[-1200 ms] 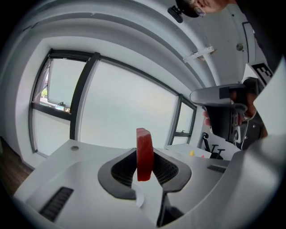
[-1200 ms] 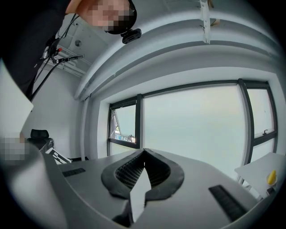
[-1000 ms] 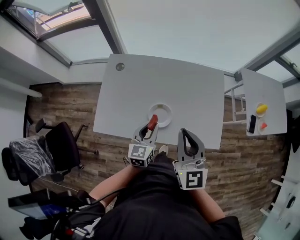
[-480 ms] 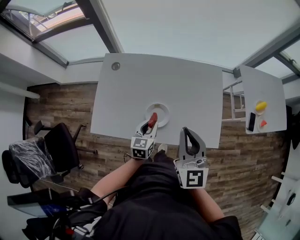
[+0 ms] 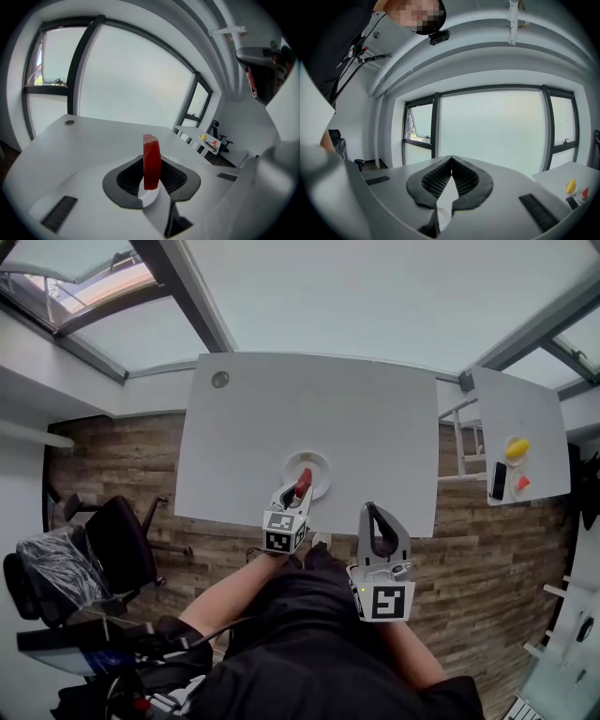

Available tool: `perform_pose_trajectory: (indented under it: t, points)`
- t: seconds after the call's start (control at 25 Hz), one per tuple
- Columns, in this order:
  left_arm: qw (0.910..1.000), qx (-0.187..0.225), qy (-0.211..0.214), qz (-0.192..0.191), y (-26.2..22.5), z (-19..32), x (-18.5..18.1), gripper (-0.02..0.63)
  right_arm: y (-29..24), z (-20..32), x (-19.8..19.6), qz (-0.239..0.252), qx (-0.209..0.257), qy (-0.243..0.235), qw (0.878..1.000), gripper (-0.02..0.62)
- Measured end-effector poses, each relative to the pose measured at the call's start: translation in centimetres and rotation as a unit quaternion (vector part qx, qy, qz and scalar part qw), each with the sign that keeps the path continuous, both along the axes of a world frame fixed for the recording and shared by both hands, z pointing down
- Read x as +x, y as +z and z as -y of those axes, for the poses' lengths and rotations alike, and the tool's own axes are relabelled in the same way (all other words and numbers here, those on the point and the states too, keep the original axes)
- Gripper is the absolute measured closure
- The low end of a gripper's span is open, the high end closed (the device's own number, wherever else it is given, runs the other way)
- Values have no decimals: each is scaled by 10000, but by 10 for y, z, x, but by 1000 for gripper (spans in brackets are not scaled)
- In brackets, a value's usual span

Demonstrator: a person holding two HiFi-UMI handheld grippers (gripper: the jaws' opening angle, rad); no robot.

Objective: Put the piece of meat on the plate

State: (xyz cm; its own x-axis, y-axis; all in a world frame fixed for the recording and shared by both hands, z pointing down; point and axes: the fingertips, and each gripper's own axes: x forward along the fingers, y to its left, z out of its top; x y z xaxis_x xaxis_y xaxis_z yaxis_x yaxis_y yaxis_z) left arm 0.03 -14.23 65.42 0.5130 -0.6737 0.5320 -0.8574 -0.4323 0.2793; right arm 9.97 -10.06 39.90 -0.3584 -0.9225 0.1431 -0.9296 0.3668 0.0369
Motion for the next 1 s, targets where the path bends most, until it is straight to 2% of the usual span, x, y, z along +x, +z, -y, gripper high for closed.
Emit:
perform_pose_trajectory:
  t: [0.24, 0.48, 0.64, 0.8, 1.0]
  points:
    - [9996, -182, 215, 5, 20, 7, 9, 511, 1, 3, 3, -30, -4, 7, 10000, 591]
    - [9983, -440, 320, 225, 46, 8, 6, 511, 8, 2, 4, -67, -91, 23, 9999, 591]
    - [9974, -632, 348, 7, 61, 11, 8, 511, 9, 2, 4, -246, -21, -76, 9997, 591]
    - [9967, -646, 474, 140, 74, 12, 7, 511, 10, 3, 10, -172, -73, 29, 9998, 591]
    - [9959, -834, 346, -23, 84, 20, 9, 511, 14, 3, 15, -98, -198, 104, 9997, 591]
